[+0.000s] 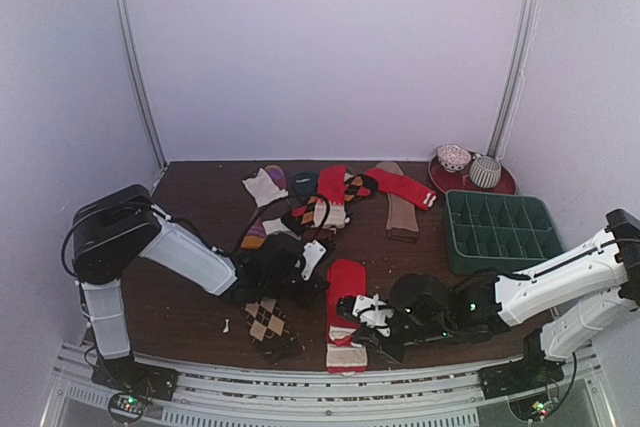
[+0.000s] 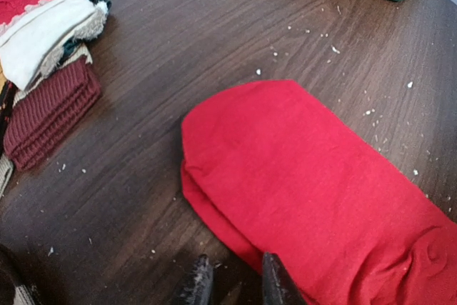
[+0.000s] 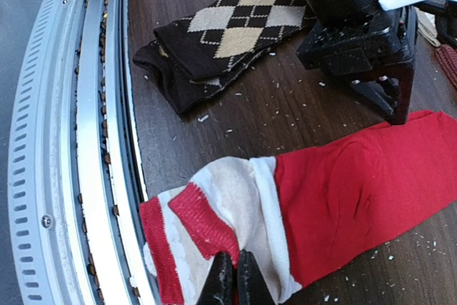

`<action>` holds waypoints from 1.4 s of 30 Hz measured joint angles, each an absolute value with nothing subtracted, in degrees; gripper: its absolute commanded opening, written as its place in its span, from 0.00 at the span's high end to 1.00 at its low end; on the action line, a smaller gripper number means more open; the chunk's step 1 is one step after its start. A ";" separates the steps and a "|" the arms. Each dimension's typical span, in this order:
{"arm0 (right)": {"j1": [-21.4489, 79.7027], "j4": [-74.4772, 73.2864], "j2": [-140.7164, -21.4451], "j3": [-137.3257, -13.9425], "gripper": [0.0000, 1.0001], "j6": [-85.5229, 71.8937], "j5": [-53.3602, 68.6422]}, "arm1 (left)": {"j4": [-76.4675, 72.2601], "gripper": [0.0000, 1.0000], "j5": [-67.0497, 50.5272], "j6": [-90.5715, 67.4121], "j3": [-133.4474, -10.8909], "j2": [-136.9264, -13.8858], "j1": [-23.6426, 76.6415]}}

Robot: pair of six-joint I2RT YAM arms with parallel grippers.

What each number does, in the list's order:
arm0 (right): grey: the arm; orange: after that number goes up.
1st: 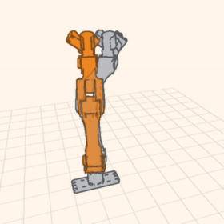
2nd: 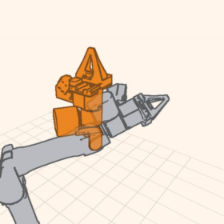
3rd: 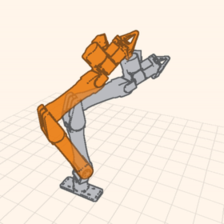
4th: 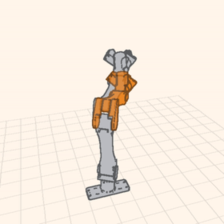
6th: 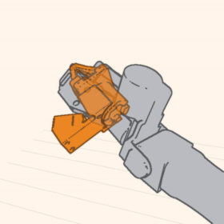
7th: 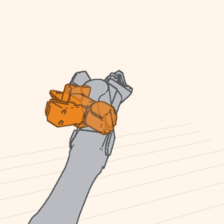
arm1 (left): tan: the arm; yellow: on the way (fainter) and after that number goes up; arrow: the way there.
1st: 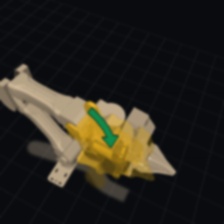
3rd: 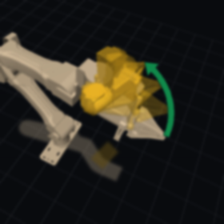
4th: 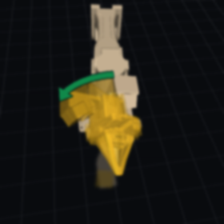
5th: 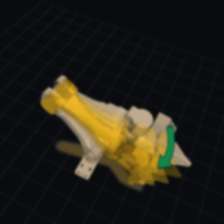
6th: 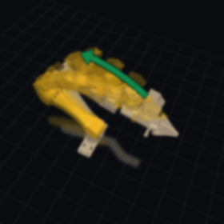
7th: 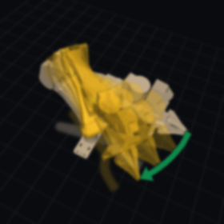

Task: Roll the socks
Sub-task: Roll a pair of socks at the center of the board.

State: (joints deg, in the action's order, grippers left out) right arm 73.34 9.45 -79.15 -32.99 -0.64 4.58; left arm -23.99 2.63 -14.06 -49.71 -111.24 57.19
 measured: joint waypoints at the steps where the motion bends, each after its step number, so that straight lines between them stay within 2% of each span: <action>1: 73.49 9.63 -79.61 -32.99 0.96 -0.71 4.86 | -23.99 0.74 2.68 -14.06 -49.50 -111.22 57.19; 4: 74.39 10.11 -82.35 -32.99 0.94 -1.26 5.65 | -24.23 0.72 2.81 -14.09 -49.04 -111.00 57.19; 7: 74.91 10.17 -84.62 -32.99 0.86 -1.67 6.42 | -24.23 0.70 2.85 -14.06 -48.88 -110.89 57.19; 9: 74.96 10.17 -84.95 -32.99 0.72 -1.98 6.68 | -24.16 0.69 2.92 -14.06 -48.69 -110.69 57.19; 12: 75.05 10.07 -84.58 -32.99 0.58 -1.87 6.52 | -24.05 0.68 3.07 -14.06 -48.36 -110.26 57.08; 15: 75.13 9.32 -83.00 -32.99 0.50 -2.20 6.37 | -24.03 0.66 3.29 -14.06 -48.21 -110.00 56.93; 21: 75.13 8.23 -78.94 -33.45 0.45 -1.78 5.48 | -23.94 0.65 4.01 -14.04 -47.22 -108.22 56.53; 26: 72.82 8.80 -78.78 -33.63 0.45 -1.91 2.39 | -23.77 0.64 4.58 -14.02 -46.26 -105.51 56.29; 32: 66.43 12.40 -87.18 -37.19 0.45 -1.58 -0.08 | -22.33 0.62 5.65 -13.98 -44.05 -100.22 56.16; 42: 62.50 15.49 -97.86 -41.04 0.46 -1.26 0.30 | -19.97 0.51 6.90 -13.82 -39.05 -92.99 56.01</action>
